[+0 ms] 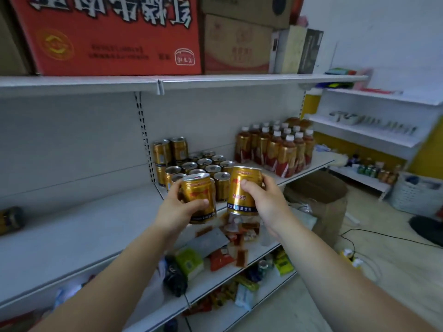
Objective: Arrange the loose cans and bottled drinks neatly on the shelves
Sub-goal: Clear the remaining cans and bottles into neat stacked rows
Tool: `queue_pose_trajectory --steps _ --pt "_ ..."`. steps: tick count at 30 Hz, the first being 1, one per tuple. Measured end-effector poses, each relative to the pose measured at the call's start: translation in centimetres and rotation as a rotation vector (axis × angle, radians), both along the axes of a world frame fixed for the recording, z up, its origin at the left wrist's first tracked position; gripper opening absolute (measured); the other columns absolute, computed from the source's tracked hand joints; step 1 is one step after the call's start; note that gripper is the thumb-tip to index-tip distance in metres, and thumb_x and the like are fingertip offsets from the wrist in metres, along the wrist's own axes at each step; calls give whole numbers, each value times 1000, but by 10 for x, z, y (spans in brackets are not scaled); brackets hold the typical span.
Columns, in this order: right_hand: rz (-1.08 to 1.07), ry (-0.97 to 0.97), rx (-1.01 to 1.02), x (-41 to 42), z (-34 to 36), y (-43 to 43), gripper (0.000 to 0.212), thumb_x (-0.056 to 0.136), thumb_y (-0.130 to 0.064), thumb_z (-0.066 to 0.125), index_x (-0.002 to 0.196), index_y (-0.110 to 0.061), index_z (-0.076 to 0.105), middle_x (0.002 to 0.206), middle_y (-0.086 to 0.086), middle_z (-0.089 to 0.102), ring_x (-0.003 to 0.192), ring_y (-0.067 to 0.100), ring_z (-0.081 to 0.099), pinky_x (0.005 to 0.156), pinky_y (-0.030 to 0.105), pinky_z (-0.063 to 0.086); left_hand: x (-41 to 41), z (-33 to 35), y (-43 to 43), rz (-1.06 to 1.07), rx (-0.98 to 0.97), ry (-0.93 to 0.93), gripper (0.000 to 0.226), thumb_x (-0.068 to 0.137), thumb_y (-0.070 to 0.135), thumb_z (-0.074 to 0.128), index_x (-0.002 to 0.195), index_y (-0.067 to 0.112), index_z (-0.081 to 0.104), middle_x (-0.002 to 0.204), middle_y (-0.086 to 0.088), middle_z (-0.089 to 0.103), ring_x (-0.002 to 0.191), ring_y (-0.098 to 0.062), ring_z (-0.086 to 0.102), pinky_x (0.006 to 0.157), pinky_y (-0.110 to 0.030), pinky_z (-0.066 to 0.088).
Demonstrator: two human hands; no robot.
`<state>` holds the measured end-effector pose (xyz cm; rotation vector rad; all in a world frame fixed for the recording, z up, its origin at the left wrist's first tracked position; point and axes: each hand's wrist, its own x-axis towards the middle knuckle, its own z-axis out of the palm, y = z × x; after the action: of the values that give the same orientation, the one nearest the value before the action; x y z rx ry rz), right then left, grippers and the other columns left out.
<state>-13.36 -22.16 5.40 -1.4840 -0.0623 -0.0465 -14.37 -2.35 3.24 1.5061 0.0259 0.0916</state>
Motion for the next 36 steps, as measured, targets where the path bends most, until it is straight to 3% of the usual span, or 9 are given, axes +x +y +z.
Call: queue_pose_trajectory --steps 5,10,12,17,21,24,27,32,36 --pt "77 -6 -23 69 -4 23 30 87 -26 69 112 -29 53 107 0 65 93 15 66 71 28 53 53 -5 17 80 39 -24 72 76 6 75 135 25 39 114 -1 58 101 -18 61 78 -31 51" --pt "105 -2 -55 143 -11 45 23 86 -23 70 98 -32 52 98 -6 63 83 6 63 60 16 49 120 -7 37 147 32 -45 60 75 3 74 121 31 48 108 0 62 102 -19 62 93 -45 49" --pt "114 -4 -86 173 -14 55 24 85 -23 71 100 -31 53 97 -9 63 80 2 60 54 12 46 144 -8 45 178 29 -59 54 75 0 73 113 33 51 105 0 64 98 -17 63 89 -43 51" --pt "95 -23 -229 237 -24 79 45 77 -39 76 113 -33 50 101 -13 61 98 13 60 78 28 46 182 -13 70 270 47 -49 62 75 -3 73 121 29 49 106 2 64 98 -14 63 81 -36 53" --pt "212 -22 -252 275 -27 95 53 78 -28 78 119 -30 44 101 -13 58 90 8 56 62 21 41 204 -20 80 381 71 -68 70 72 -5 75 127 26 44 106 6 63 95 -8 62 72 -26 52" --pt "309 -67 -331 297 -31 102 55 78 -26 78 118 -33 41 96 -20 52 85 0 51 71 17 41 217 -28 82 476 98 -73 70 69 -5 77 123 26 45 101 10 63 90 -3 62 68 -22 51" --pt "391 -113 -383 316 -39 110 57 77 -20 80 117 -29 41 92 -26 47 81 -5 49 65 7 34 224 -36 80 515 133 -72 70 68 -6 78 122 26 46 102 9 63 86 0 63 62 -17 52" --pt "482 -133 -407 338 -49 123 67 74 -21 82 126 -24 42 112 -8 58 101 10 56 79 17 42 237 -45 75 594 148 -63 75 69 -13 72 128 24 43 102 8 59 93 -7 59 62 -18 52" --pt "527 -140 -438 343 -58 127 82 70 -31 83 138 -25 37 129 -2 55 114 15 55 95 31 44 242 -48 71 608 135 -76 78 70 -17 69 132 20 40 104 8 58 93 -5 57 62 -13 52"
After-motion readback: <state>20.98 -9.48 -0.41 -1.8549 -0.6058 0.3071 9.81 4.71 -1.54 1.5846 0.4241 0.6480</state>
